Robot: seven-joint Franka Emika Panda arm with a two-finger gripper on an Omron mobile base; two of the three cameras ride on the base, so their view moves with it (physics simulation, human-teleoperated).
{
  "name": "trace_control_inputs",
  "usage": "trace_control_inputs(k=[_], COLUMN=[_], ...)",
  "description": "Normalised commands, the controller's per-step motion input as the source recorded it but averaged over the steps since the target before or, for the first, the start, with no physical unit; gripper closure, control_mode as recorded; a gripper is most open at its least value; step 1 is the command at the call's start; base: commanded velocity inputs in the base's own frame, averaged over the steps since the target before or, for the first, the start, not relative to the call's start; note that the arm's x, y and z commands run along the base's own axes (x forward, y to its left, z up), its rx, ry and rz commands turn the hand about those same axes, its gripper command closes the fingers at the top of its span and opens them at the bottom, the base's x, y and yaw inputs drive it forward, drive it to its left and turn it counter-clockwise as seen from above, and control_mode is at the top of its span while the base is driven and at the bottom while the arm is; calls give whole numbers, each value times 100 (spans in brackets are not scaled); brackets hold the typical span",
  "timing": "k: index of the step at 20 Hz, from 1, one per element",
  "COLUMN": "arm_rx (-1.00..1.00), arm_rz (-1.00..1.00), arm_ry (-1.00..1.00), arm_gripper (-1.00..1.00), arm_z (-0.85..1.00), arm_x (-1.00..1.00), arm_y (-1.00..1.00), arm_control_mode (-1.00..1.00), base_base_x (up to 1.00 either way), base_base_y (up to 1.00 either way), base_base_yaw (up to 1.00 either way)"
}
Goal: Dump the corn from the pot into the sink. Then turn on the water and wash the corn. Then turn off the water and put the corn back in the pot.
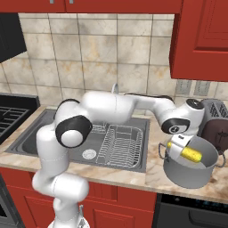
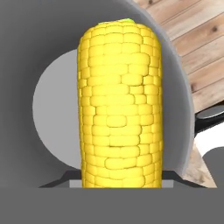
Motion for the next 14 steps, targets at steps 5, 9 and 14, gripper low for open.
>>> trace_control_inputs(k=[5,9,14], arm_rx=[0,0,0], arm_rz=[0,0,0], arm_ry=[0,3,4], arm_gripper=[100,100,100], arm_z=[-9,-31,-31], arm_x=[27,13,0], arm_y=[-3,-21,-25], arm_control_mode=[-100,-100,-100], base_base_x=[0,0,0], base_base_y=[0,0,0], base_base_yaw=[0,0,0])
